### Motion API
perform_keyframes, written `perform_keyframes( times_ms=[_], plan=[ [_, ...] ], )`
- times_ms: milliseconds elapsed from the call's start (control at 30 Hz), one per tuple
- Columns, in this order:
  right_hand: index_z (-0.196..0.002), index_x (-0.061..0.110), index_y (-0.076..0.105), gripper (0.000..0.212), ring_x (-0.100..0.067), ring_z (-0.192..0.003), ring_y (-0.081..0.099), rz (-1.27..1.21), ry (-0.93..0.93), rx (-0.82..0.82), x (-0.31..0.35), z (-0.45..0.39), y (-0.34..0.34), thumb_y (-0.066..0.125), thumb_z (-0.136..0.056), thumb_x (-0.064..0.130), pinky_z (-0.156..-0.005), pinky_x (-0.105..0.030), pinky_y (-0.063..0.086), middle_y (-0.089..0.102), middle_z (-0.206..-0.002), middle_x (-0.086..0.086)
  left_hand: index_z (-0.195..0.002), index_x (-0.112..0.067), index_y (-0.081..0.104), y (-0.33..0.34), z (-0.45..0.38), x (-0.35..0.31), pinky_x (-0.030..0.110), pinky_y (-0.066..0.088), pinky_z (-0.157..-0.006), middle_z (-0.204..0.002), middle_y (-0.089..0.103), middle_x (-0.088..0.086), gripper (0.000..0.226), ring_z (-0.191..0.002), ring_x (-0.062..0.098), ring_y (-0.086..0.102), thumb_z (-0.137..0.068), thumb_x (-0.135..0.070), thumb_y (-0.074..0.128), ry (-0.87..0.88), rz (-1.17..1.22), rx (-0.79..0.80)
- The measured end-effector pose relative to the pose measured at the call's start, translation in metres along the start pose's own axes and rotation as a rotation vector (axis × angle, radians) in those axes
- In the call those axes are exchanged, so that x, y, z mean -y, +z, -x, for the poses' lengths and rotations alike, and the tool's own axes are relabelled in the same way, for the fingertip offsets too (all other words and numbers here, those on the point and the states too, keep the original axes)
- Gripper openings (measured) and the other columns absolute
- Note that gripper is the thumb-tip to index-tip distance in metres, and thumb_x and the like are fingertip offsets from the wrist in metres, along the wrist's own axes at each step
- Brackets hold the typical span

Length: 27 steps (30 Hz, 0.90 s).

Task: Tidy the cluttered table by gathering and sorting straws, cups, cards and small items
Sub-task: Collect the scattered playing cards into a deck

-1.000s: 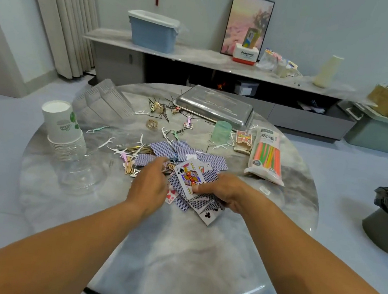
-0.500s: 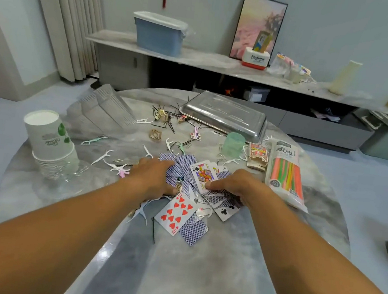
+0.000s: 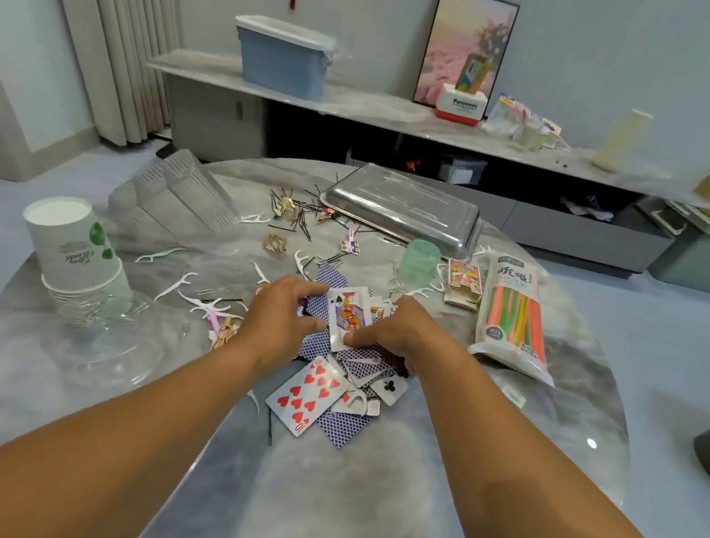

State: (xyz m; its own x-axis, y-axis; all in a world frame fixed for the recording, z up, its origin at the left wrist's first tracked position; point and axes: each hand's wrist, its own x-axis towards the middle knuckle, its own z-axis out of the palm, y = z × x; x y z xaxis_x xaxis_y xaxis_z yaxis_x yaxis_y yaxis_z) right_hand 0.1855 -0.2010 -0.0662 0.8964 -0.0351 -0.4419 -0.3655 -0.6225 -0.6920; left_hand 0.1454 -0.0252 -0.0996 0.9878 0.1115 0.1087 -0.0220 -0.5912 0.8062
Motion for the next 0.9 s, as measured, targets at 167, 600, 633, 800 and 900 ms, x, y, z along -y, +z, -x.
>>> perform_keyframes(
  times_ms=[167,600,633,800,900],
  plan=[
    [-0.139,0.016,0.041,0.096,-0.031,-0.094,0.07,-0.278,-0.043,0.025,-0.008,0.006,-0.01,0.097,-0.061,0.009,-0.073,-0.046,0.063,0.065,-0.118,-0.012,-0.122,-0.031,0.072,-0.01,0.001,-0.005,0.015,0.047,-0.075,-0.103,0.066,-0.011,0.038,-0.092,0.007,0.063,-0.087,-0.019,0.079,-0.092,0.285,-0.02],
    [-0.111,-0.009,0.065,0.055,-0.037,-0.093,0.075,-0.611,-0.24,0.174,0.001,0.043,-0.076,0.088,-0.063,0.005,-0.076,-0.044,0.063,0.075,-0.102,-0.022,-0.088,-0.021,0.057,-0.032,0.024,-0.016,0.022,0.048,-0.055,-0.089,0.066,0.002,0.023,-0.075,0.017,0.063,-0.091,-0.003,0.071,-0.171,0.374,-0.298],
    [-0.113,-0.01,0.065,0.055,-0.039,-0.097,0.074,-0.635,-0.233,0.226,0.001,0.046,-0.074,0.087,-0.066,0.004,-0.081,-0.045,0.062,0.074,-0.106,-0.023,-0.089,-0.02,0.053,-0.029,0.029,-0.02,0.023,0.049,-0.052,-0.088,0.064,0.004,0.026,-0.072,0.017,0.061,-0.09,-0.004,0.072,-0.194,0.386,-0.267],
    [-0.116,-0.008,0.064,0.047,-0.039,-0.1,0.073,-0.625,-0.186,0.352,-0.007,0.07,-0.05,0.083,-0.074,0.0,-0.083,-0.047,0.061,0.074,-0.11,-0.023,-0.107,-0.018,0.052,-0.016,0.059,-0.05,0.041,0.063,-0.076,-0.097,0.076,0.009,0.026,-0.088,0.025,0.074,-0.094,0.002,0.065,-0.187,0.561,-0.015],
    [-0.121,-0.004,0.065,0.043,-0.036,-0.104,0.072,-0.681,-0.114,0.411,-0.017,0.08,-0.038,0.077,-0.08,0.001,-0.088,-0.047,0.06,0.073,-0.115,-0.022,-0.114,-0.022,0.051,-0.016,0.072,-0.059,0.039,0.063,-0.069,-0.096,0.079,0.001,0.034,-0.086,0.022,0.076,-0.097,0.006,0.057,-0.137,0.604,0.129]
  ],
)
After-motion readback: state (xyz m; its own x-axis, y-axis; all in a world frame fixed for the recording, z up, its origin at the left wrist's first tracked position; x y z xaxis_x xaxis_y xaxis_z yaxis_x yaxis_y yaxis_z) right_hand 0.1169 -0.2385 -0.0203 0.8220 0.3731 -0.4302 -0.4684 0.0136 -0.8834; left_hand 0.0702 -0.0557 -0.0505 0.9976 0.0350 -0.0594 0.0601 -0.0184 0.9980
